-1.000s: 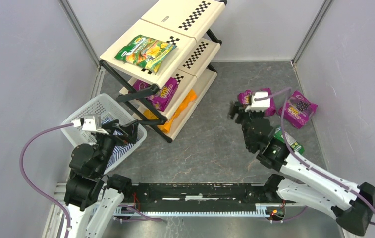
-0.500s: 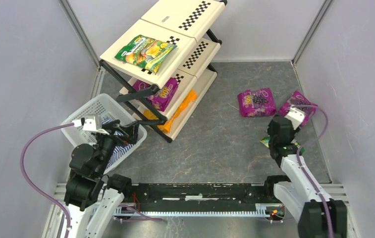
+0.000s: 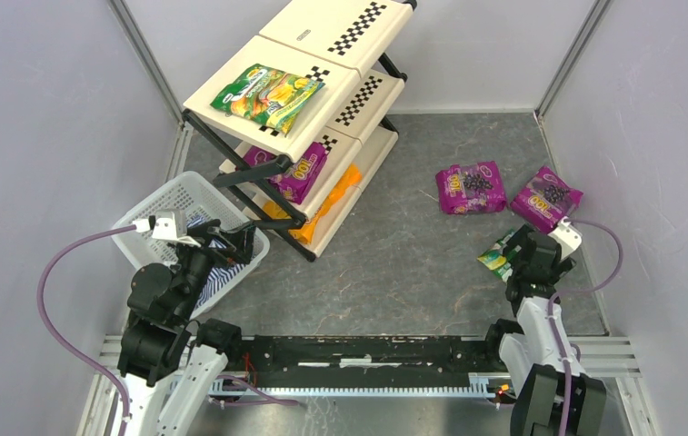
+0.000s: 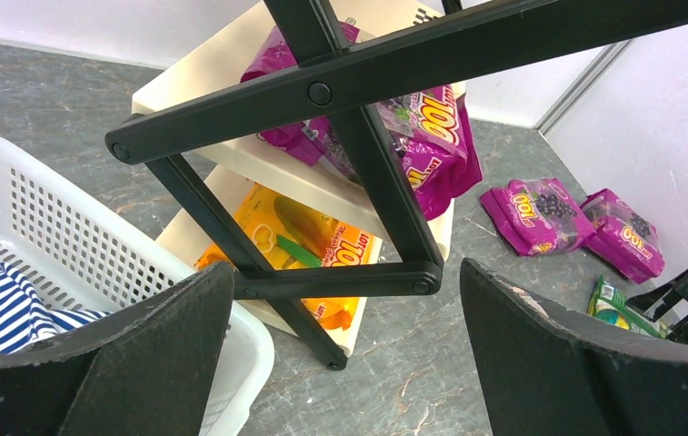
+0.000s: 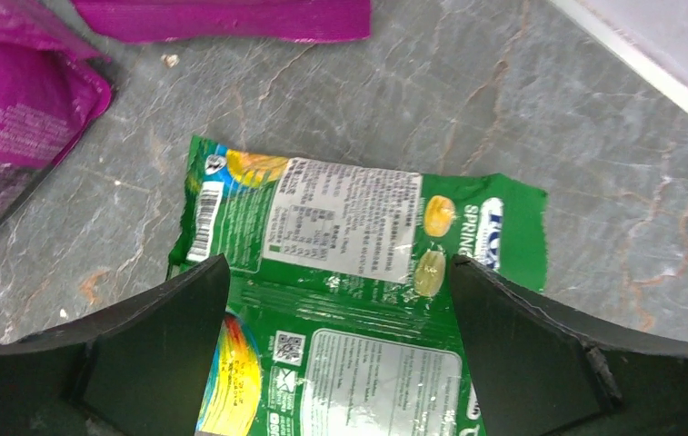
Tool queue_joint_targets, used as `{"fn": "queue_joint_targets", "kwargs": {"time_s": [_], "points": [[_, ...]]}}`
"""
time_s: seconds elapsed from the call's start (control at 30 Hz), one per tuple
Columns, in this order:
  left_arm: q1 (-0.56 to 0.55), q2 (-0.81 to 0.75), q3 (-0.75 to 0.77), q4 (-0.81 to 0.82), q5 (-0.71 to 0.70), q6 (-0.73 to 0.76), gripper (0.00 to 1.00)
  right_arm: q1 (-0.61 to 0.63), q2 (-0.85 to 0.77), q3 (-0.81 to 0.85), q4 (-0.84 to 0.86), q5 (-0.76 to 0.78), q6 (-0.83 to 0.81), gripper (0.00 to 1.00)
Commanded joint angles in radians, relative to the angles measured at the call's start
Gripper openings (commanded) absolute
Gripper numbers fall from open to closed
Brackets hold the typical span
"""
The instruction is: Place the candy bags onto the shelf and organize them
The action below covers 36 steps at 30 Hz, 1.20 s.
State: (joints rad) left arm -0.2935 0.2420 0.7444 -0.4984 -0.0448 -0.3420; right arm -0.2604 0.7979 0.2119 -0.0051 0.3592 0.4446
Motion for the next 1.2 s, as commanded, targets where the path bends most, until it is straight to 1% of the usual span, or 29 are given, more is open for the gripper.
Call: {"fn": "queue_joint_targets", "kwargs": {"time_s": [0.0, 0.1, 0.23, 0.33, 0.43, 0.53, 0.6, 0.73, 0.8, 0.87, 1.0, 1.13, 1.17], "points": [[0.005, 0.002, -0.008, 0.040, 0.017, 0.060, 1.00, -0.004, 0.027, -0.011, 0.068, -0.103, -0.014, 0.98], [0.005, 0.003, -0.008, 0.041, 0.019, 0.061, 1.00, -0.005, 0.062, -0.020, 0.085, -0.189, -0.006, 0.98], [0.005, 0.003, -0.008, 0.042, 0.020, 0.059, 1.00, 0.002, 0.065, -0.040, 0.099, -0.297, 0.014, 0.97], [0.005, 0.006, -0.007, 0.043, 0.020, 0.059, 1.00, 0.046, 0.050, -0.063, 0.101, -0.335, 0.037, 0.95], [0.005, 0.010, -0.007, 0.044, 0.022, 0.060, 1.00, 0.147, 0.029, -0.091, 0.098, -0.337, 0.085, 0.94], [0.005, 0.017, -0.008, 0.044, 0.022, 0.060, 1.00, 0.293, 0.020, -0.120, 0.115, -0.321, 0.169, 0.94], [0.005, 0.022, -0.007, 0.043, 0.023, 0.058, 1.00, 0.393, 0.022, -0.136, 0.160, -0.309, 0.233, 0.92], [0.005, 0.033, -0.006, 0.042, 0.022, 0.058, 1.00, 0.560, 0.071, -0.088, 0.213, -0.270, 0.303, 0.92], [0.005, 0.035, -0.007, 0.042, 0.021, 0.058, 1.00, 0.630, 0.111, -0.040, 0.231, -0.258, 0.285, 0.92], [0.005, 0.035, -0.006, 0.041, 0.018, 0.058, 1.00, 0.660, 0.156, 0.029, 0.221, -0.268, 0.239, 0.92], [0.005, 0.032, -0.005, 0.034, 0.004, 0.058, 1.00, 0.662, 0.177, 0.100, 0.147, -0.284, 0.145, 0.94], [0.005, 0.026, -0.005, 0.034, -0.001, 0.058, 1.00, 0.650, 0.119, 0.134, 0.041, -0.232, 0.044, 0.98], [0.005, 0.026, -0.005, 0.035, 0.000, 0.058, 1.00, 0.631, 0.105, 0.134, 0.029, -0.252, 0.022, 0.98]]}}
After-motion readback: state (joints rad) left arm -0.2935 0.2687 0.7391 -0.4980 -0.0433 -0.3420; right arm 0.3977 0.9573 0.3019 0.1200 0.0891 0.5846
